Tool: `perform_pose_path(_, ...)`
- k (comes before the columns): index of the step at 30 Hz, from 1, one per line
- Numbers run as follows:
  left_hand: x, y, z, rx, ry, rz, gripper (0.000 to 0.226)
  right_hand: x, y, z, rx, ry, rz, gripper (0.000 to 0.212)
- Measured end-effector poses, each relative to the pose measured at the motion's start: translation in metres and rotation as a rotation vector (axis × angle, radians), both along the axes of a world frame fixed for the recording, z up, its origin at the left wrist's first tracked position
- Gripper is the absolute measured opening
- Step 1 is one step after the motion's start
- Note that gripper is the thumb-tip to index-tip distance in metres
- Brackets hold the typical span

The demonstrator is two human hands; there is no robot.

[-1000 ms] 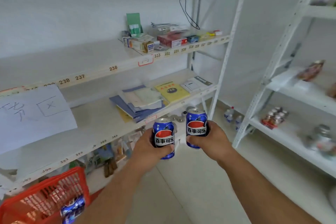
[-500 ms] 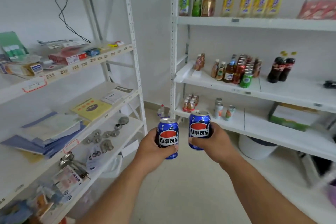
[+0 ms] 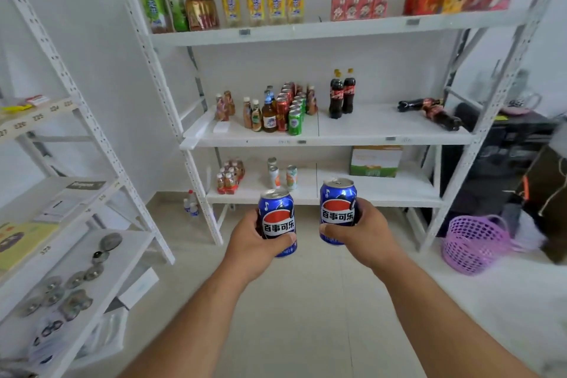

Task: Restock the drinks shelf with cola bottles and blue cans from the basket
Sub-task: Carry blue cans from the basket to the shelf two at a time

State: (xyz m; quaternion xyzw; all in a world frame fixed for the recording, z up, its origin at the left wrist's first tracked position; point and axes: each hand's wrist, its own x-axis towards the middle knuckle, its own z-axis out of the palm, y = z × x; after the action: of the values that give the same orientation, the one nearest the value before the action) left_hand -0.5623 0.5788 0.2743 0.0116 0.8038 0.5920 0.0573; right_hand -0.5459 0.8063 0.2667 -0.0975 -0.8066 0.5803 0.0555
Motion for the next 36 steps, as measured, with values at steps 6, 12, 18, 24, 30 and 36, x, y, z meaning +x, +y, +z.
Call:
perform_pose_path(6,-0.031,0.069,-0.006,-0.035,-0.007,-0.105,0.053,-0.001,0.066,-0.009,-0.014,-0.004,-0.128,0.056)
perform_pose_path(12,-0.08,0.111,-0.018,-0.004,-0.014,-0.178,0.056,-0.028,0.103,-0.017,0.016,-0.035,-0.187,0.059)
perform_pose_path(18,-0.155,0.136,-0.025,0.054,0.001,-0.225,0.06,-0.092,0.119,-0.009,0.06,-0.036,-0.208,0.061)
perform_pose_path(24,-0.224,0.153,-0.029,0.045,-0.011,-0.267,0.064,-0.151,0.126,-0.01,0.078,-0.051,-0.25,0.066)
perform_pose_path(30,-0.271,0.185,-0.038,0.065,-0.04,-0.281,0.067,-0.191,0.158,-0.014,0.097,-0.073,-0.29,0.07)
perform_pose_path(36,-0.309,0.237,-0.048,0.055,-0.052,-0.291,0.061,-0.23,0.208,-0.023,0.061,-0.058,-0.291,0.059)
